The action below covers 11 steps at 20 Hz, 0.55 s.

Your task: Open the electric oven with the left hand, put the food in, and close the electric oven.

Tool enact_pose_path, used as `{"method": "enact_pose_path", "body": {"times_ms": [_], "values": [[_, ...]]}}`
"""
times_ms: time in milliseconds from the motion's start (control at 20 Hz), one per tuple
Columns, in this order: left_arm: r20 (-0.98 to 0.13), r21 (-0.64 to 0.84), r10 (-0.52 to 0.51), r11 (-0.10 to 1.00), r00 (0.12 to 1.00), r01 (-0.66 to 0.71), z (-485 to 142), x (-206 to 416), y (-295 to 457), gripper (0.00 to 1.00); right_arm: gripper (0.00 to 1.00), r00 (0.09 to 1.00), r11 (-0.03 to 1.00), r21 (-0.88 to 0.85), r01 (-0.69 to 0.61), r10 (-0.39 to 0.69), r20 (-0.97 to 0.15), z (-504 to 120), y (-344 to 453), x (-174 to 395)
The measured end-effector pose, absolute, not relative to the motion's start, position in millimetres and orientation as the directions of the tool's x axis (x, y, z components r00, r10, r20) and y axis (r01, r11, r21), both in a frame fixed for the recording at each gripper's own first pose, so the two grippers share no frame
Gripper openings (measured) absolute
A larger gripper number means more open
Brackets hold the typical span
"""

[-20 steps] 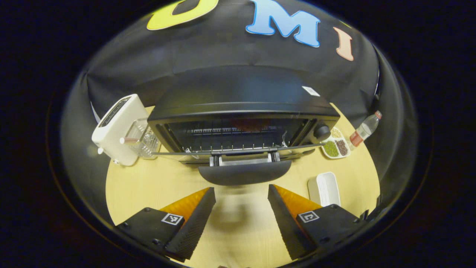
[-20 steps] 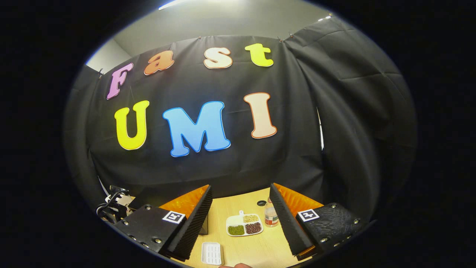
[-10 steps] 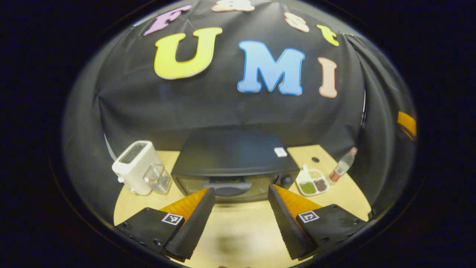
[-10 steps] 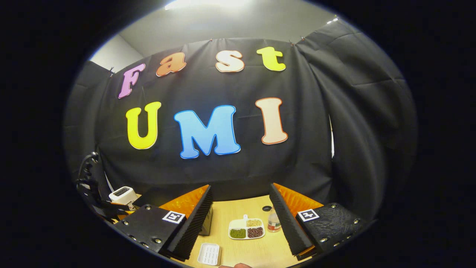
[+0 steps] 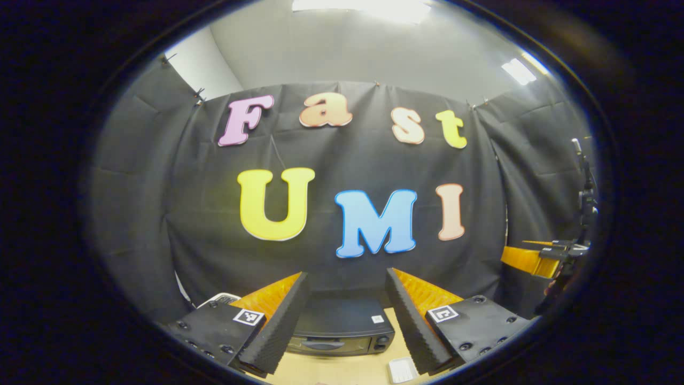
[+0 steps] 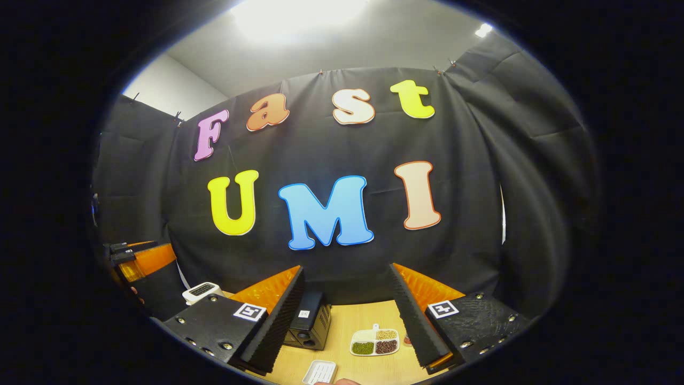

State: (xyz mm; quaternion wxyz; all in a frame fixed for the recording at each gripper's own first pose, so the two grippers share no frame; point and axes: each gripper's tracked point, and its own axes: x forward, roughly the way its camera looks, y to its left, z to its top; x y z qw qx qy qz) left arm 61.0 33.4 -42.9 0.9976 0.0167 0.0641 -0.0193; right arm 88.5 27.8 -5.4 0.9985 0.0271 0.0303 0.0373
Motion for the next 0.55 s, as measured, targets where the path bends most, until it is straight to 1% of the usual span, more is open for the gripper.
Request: {"method": "enact_pose_path", "body": {"times_ms": [50, 150, 350, 500, 550], "values": [[-0.113, 0.039, -0.038, 0.998, 0.993, 0.043, -34.3, 59.5, 35.4, 1.0, 0.94, 0.997, 0.997, 0.051, -0.065, 0.067, -0.038, 5.3, 28.1, 82.7], [-0.122, 0.03, -0.024, 0.999, 0.992, 0.028, -32.7, 53.1, 43.5, 1.0, 0.94, 0.999, 0.999, 0.03, -0.037, 0.037, -0.021, 17.8, 30.1, 72.4], [-0.117, 0.019, -0.035, 0.999, 0.993, 0.037, -25.8, 34.6, 52.6, 1.0, 0.94, 0.999, 0.999, 0.004, -0.035, 0.035, -0.011, 25.0, 47.6, 48.5], [-0.122, 0.018, -0.061, 0.998, 0.991, 0.063, -27.6, 19.9, 58.8, 1.0, 0.94, 0.999, 0.999, 0.02, -0.036, 0.036, -0.018, 23.6, 65.1, 34.0], [-0.125, 0.014, -0.07, 0.997, 0.99, 0.072, -28.7, 15.9, 61.7, 1.0, 1.0, 0.999, 0.999, 0.012, -0.033, 0.034, -0.019, 23.7, 68.1, 30.6]]}}
